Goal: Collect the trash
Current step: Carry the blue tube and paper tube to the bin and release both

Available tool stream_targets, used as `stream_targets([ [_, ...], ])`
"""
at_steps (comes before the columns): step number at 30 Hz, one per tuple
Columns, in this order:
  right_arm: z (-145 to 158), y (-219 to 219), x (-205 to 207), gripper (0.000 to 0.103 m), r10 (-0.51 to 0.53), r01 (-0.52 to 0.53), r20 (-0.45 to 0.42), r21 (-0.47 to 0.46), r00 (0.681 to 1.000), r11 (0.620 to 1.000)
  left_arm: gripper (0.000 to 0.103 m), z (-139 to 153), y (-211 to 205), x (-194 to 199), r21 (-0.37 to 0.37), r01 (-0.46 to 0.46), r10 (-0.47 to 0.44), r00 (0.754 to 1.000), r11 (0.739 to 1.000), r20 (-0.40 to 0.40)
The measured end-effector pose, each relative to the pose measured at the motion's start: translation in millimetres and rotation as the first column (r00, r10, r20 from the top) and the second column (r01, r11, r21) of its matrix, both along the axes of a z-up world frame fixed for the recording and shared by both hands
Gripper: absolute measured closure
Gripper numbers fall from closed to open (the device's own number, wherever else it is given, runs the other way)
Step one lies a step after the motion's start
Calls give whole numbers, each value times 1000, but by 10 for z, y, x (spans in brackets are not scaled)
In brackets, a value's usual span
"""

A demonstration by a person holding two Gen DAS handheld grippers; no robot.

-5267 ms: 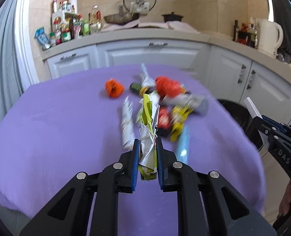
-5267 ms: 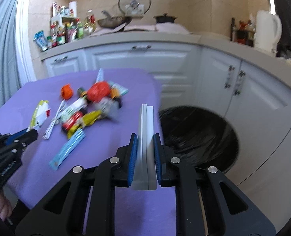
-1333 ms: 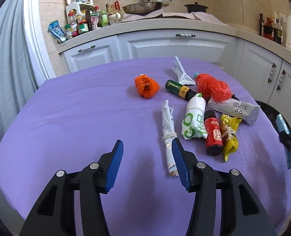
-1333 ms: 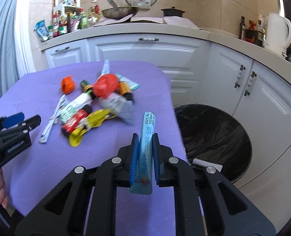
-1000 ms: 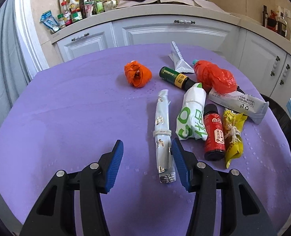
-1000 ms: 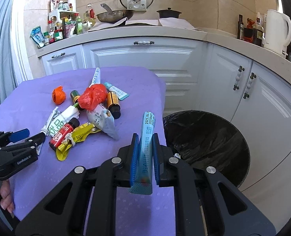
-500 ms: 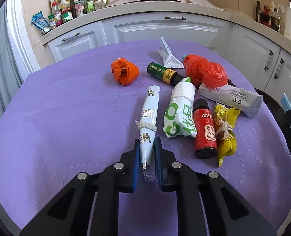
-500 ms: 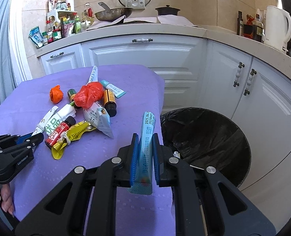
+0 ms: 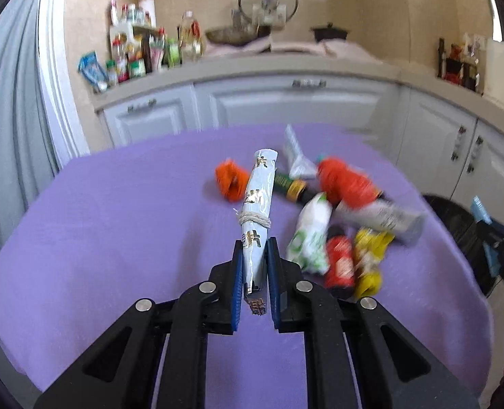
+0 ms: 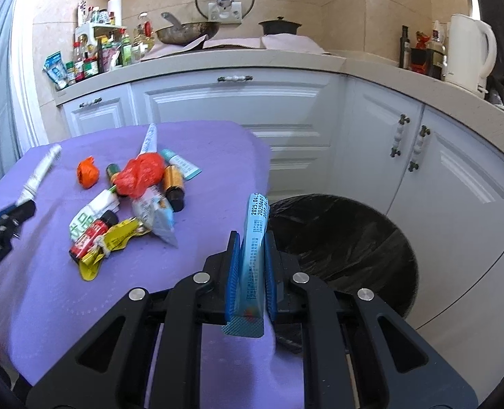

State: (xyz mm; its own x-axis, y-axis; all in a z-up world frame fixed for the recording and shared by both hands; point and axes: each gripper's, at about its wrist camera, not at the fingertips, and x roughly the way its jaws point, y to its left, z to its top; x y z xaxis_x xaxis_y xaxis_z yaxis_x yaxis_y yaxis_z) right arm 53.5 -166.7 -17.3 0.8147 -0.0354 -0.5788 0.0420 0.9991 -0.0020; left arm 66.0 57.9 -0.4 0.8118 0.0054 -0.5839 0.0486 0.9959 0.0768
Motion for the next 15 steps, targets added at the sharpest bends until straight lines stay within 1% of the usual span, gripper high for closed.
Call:
stream_targets([
  [4,72,-175,-10,89,-45,45,25,-10,999,999,89,149,-189,-39,-7,59,-59,996,998,59],
  [8,152,-350,-21,89,-84,86,60,-28,995,996,89,204,-491,24,-15,134,-133,989,991,71],
  [11,187,-494,-8,89,-112,114,71,-32,991,993,89,219,-722,76,-30,185,-182,981,982,72],
  [15,213,-670,7,89,-141,145,86,-42,986,989,89,218,-1009,113,-39,235,-231,970,971,79],
])
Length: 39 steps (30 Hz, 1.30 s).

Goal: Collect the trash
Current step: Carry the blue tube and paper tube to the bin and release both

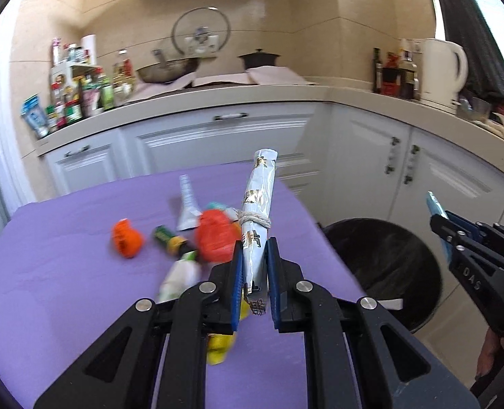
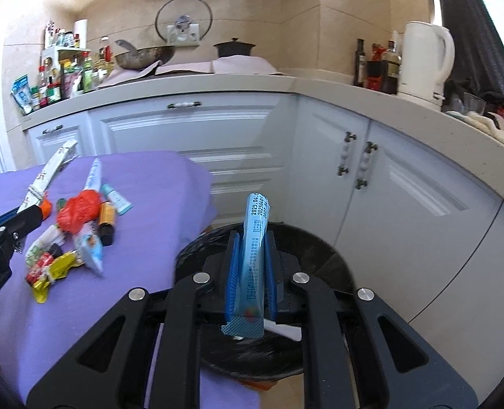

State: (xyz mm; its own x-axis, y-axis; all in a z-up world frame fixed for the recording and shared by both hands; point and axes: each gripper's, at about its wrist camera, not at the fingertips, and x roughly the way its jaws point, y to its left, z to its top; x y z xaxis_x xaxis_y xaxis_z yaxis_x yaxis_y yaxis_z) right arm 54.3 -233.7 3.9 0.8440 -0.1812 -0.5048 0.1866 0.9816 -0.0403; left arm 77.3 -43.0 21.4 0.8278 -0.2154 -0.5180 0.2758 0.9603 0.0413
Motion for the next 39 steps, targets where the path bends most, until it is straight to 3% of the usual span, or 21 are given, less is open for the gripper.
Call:
stream_targets([
  [11,3,-341,48,89,-44,44,27,-1,999,999,89,-120,-567,139,13,65,-65,998,998,1],
  [31,-215,-653,306,86,-93,93,1,24,996,995,88,-398,-1110,469,71,134,-129,989,988,-70],
  [33,-233,-690,338,72,-99,99,-4,37,995,994,86,-423,-1133,500,74,130,-124,989,989,-84],
  [37,-235,-723,343,69,-118,118,-2,37,993,992,68,-412,-1100,535,47,125,-120,988,991,-92],
  [39,-228,-715,342,68,-120,120,-5,38,993,992,65,-404,-1086,532,40,122,-118,989,992,-90],
])
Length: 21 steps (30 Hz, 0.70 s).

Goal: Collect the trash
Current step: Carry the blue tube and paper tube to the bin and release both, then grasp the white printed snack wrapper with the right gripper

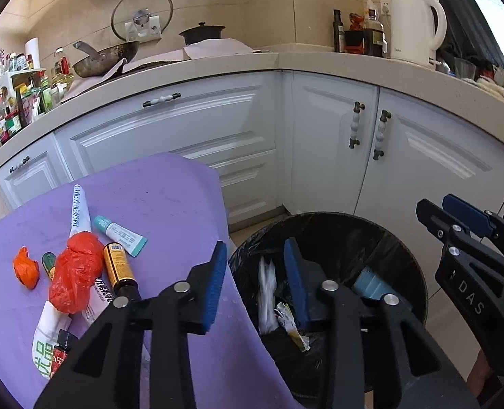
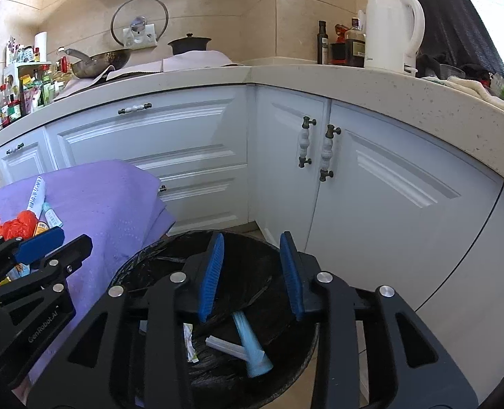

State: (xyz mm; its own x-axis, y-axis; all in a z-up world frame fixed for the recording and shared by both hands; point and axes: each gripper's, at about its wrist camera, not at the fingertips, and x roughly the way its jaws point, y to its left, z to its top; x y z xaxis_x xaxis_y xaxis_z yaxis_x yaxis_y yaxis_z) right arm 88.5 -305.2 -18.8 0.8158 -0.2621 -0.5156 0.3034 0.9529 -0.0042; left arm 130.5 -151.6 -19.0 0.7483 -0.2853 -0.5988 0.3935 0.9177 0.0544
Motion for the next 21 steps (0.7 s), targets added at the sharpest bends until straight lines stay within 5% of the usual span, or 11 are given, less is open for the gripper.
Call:
stream_targets([
  [8,71,177,-84,47,27,-27,13,26,1000,999,52,70,236,-106,6,-21,21,1000,1000,13],
  [21,90,930,-42,36,188,-187,-1,89,982,978,46,138,1264,-303,54,-193,191,981,980,35],
])
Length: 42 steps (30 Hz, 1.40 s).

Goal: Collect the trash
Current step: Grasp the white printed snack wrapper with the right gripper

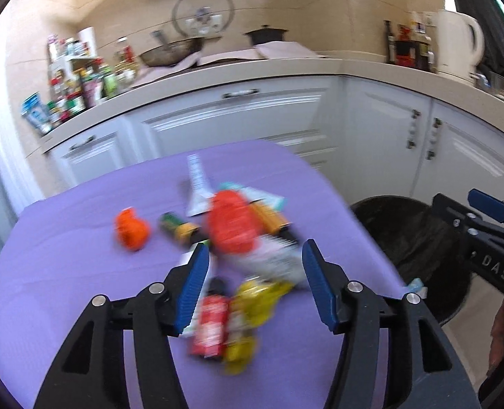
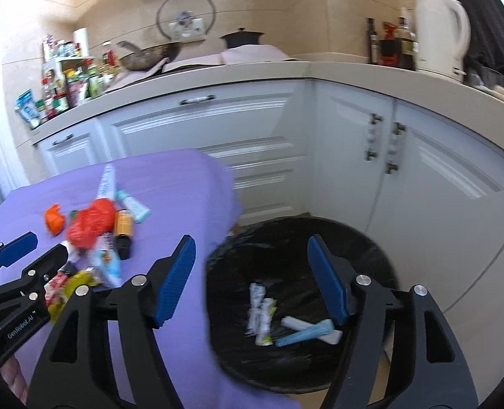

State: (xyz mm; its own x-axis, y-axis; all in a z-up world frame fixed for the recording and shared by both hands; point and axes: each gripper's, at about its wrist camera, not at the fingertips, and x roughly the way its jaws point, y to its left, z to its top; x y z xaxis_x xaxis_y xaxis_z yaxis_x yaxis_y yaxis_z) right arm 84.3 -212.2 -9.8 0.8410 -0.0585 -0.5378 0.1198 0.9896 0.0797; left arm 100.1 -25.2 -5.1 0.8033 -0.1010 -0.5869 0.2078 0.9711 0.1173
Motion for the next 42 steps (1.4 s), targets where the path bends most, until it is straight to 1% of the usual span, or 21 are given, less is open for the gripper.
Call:
stream_targets([
  [4,5,245,52,36,53,-53,-8,6,999,999,45,-20,369,2,4,-79,79,997,997,-10],
  [10,-32,683,132,36,151,-151,-37,-10,988,988,43,-92,873,1,3,-188,188,982,982,-32],
  [16,-76,992,196,37,220,-222,-66,-35,973,974,43,-151,1189,1,6,-246,246,968,969,-45],
  [17,-88,1043,212,38,227,-231,-73,-45,971,972,43,-168,1228,1,9,-254,254,966,967,-48],
  [20,-136,1155,259,51,254,-261,-108,-63,961,963,43,-208,1321,10,19,-273,274,960,962,-58],
  [25,-216,1257,339,66,271,-286,-162,-76,949,955,43,-264,1427,4,9,-287,287,955,958,-77],
  [27,-238,1264,354,77,275,-292,-177,-75,945,954,43,-270,1429,8,1,-283,283,956,959,-83],
  [29,-262,1270,362,82,282,-299,-188,-72,941,951,43,-273,1412,4,-2,-276,275,958,961,-85],
  [31,-278,1276,353,84,292,-310,-193,-70,937,948,43,-274,1382,2,-2,-268,267,960,963,-85],
  [33,-280,1289,334,91,302,-321,-194,-70,933,945,43,-276,1352,1,-2,-259,258,962,966,-87],
  [37,-262,1306,275,92,320,-337,-179,-72,930,939,43,-283,1305,6,-2,-253,251,964,968,-90],
  [42,-194,1301,171,92,326,-338,-138,-70,935,939,43,-266,1270,12,-1,-247,246,965,969,-87],
])
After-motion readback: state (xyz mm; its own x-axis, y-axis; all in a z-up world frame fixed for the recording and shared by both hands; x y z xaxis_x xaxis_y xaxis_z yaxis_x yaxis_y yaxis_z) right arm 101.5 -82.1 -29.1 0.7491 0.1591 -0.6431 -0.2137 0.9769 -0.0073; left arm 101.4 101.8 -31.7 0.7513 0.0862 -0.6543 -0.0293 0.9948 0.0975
